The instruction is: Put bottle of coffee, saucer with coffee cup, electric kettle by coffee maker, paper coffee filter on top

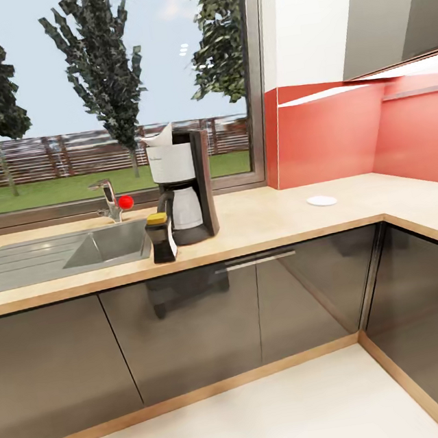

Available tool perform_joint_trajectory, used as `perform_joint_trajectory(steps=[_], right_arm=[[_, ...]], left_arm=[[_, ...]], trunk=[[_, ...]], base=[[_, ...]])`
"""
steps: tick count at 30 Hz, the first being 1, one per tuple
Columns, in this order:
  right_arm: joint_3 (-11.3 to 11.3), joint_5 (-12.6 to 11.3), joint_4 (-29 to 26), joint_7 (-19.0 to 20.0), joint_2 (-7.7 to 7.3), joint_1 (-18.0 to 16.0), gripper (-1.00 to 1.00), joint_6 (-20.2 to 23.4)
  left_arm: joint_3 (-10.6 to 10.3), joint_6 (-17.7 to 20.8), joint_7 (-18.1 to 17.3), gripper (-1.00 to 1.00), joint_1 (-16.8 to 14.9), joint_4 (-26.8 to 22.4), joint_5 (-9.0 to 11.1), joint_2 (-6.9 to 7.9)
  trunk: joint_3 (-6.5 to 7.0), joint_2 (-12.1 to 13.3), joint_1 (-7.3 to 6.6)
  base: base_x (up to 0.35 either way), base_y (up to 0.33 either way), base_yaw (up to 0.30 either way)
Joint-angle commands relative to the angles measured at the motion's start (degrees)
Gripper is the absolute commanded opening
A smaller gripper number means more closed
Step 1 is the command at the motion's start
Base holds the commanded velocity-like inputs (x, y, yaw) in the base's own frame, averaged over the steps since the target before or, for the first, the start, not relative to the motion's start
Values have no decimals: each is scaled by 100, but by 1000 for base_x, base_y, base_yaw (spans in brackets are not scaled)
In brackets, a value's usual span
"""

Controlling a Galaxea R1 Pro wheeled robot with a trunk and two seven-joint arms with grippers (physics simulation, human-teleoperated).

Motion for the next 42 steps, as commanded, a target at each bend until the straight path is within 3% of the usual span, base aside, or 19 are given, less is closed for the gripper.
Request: perform_joint_trajectory(steps=[1, 7, 15, 16, 18, 19, 20, 22, 27, 37, 42], right_arm=[[-3, 21, 4, -3, -1, -3, 100, -17], [-4, 21, 4, -7, -2, -4, 100, -17], [-272, -225, -251, 213, -31, -268, 100, -255], [-1414, -1073, -2019, 1848, -137, -326, 100, -418], [-1428, -1424, -2185, 2162, -252, -328, 100, -357], [-1434, -1712, -2281, 2502, -351, -330, 100, -220], [-1436, -1776, -2302, 2598, -386, -330, 100, -166], [-1440, -1960, -2354, 2947, -597, -331, 100, 16], [-1435, -2030, -2364, 3167, -708, -325, 100, 91], [-1425, -2044, -2344, 3209, -727, -315, 100, 105], [-1431, -2054, -2359, 3211, -722, -314, 100, 106]], left_arm=[[-48, -35, -8, 100, -3, 2, 39, 1], [-49, -36, -7, 100, -3, 2, 39, 1], [162, -52, 34, 100, 171, -215, 39, -257], [362, -51, 27, 100, 178, -234, 39, -413], [378, -50, 24, 100, 180, -239, 39, -417], [389, -47, 20, 100, 181, -241, 39, -419], [398, -46, 18, 100, 181, -242, 39, -420], [573, -49, 11, 100, 181, -243, 39, -421], [758, -50, 5, 100, 181, -240, 39, -421], [804, -51, 5, 100, 181, -236, 39, -422], [789, -57, -12, 100, 181, -253, 39, -489]], trunk=[[-6, -3, -1], [-6, -3, -1], [-6, -3, -1], [-6, -3, -1], [-6, -3, -1], [-6, -3, -1], [-6, -3, -1], [-6, -3, -1], [-6, -3, -1], [-6, -3, -1], [-6, -3, -1]], base=[[0, 0, 0], [0, 0, 0], [0, 0, 0], [0, 0, 0], [0, 0, 0], [0, 0, 0], [0, 0, 0], [56, -45, -11], [155, -125, -138], [71, -79, -164], [6, -8, -9]])
